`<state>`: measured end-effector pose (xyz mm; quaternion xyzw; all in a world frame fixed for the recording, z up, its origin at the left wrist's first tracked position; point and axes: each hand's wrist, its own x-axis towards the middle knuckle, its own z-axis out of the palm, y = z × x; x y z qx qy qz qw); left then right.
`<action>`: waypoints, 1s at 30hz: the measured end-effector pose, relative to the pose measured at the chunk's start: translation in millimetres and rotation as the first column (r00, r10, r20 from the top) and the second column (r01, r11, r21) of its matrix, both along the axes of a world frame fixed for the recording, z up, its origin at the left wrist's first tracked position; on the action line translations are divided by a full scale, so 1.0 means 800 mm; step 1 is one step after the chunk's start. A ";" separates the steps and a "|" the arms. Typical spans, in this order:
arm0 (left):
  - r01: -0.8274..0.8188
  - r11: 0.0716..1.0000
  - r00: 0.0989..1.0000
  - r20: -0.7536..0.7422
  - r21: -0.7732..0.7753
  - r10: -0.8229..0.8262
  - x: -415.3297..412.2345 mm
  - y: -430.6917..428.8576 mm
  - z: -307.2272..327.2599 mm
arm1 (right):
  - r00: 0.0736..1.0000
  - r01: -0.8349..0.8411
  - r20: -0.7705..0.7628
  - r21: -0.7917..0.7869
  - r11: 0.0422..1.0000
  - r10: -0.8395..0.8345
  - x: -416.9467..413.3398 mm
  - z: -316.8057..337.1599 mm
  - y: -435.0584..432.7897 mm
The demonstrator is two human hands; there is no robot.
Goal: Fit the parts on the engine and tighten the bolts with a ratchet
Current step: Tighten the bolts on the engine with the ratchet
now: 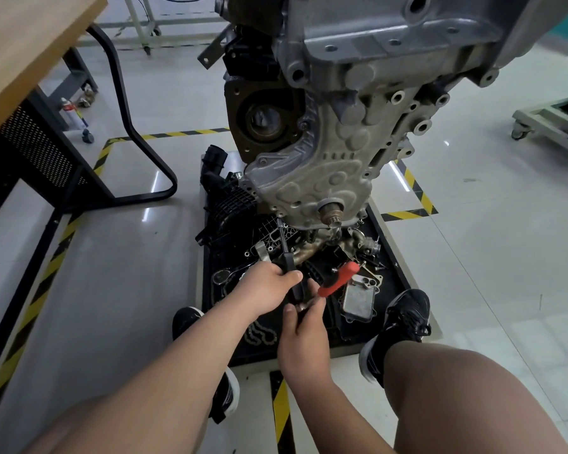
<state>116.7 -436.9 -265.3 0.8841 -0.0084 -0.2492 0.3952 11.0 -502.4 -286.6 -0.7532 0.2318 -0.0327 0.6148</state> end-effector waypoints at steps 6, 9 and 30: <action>-0.015 1.000 1.000 -0.006 -0.019 0.015 0.001 0.002 0.001 | 1.000 -0.002 -0.018 0.175 0.985 0.006 0.002 0.003 0.000; -0.008 1.000 0.999 -0.032 -0.013 0.007 0.003 0.004 0.001 | 0.997 0.049 -0.066 0.364 0.930 -0.026 0.005 0.003 -0.001; -0.001 0.997 0.991 -0.132 -0.071 -0.009 0.002 0.010 0.002 | 0.970 0.243 -0.243 0.970 -0.014 -0.006 0.014 0.029 -0.001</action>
